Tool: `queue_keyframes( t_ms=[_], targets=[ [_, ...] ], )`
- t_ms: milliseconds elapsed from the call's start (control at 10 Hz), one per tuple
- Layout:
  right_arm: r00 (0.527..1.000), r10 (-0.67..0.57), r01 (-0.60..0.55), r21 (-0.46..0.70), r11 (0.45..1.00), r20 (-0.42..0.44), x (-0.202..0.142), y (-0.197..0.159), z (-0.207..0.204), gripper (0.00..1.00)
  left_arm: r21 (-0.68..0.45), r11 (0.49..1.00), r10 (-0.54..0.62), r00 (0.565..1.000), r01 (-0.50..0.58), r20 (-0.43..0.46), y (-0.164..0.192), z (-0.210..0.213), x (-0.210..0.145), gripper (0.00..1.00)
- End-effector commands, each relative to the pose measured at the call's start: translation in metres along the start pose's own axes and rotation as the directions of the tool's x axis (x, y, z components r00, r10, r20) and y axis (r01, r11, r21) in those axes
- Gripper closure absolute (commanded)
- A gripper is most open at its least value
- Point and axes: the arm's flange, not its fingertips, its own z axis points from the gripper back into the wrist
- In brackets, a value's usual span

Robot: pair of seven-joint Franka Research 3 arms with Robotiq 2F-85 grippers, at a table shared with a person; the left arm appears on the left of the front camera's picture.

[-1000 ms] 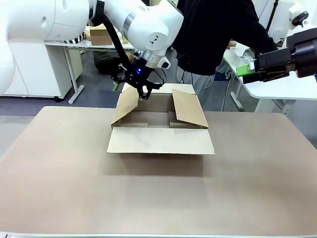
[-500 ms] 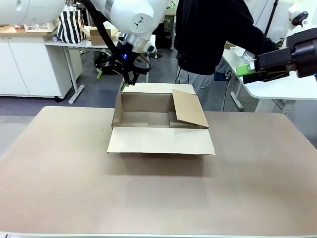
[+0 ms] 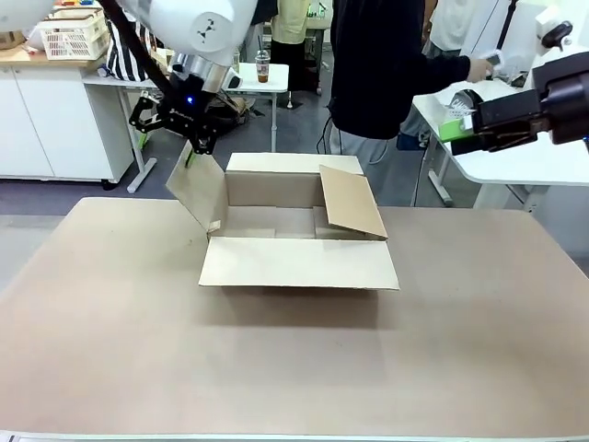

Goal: Pack the gift set into the box.
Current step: Place both hands on the side flaps of the Package Box and spread them outward.

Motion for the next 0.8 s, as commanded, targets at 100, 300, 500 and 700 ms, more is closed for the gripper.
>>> queue_keyframes(
  t_ms=[100,300,500,700],
  targets=[
    [1.0,0.02,-0.021,0.02,1.0,0.023,0.001,-0.002,-0.004,0.0,-0.146,0.986,0.068,0.996,-0.075,-0.055,0.03,-0.04,-0.019,0.0],
    [1.0,0.02,-0.021,0.02,1.0,0.023,0.001,-0.002,-0.004,0.0,-0.196,0.971,0.117,0.987,-0.136,-0.107,0.05,-0.067,-0.024,0.0],
    [1.0,0.02,-0.021,0.02,1.0,0.023,0.001,-0.002,-0.004,0.0,-0.156,0.982,0.095,0.99,-0.11,-0.099,0.039,-0.054,-0.008,0.0],
    [1.0,0.02,-0.021,0.02,1.0,0.023,0.001,-0.002,-0.004,0.0,-0.156,0.982,0.095,0.99,-0.11,-0.099,0.039,-0.054,-0.008,0.0]
  ],
)
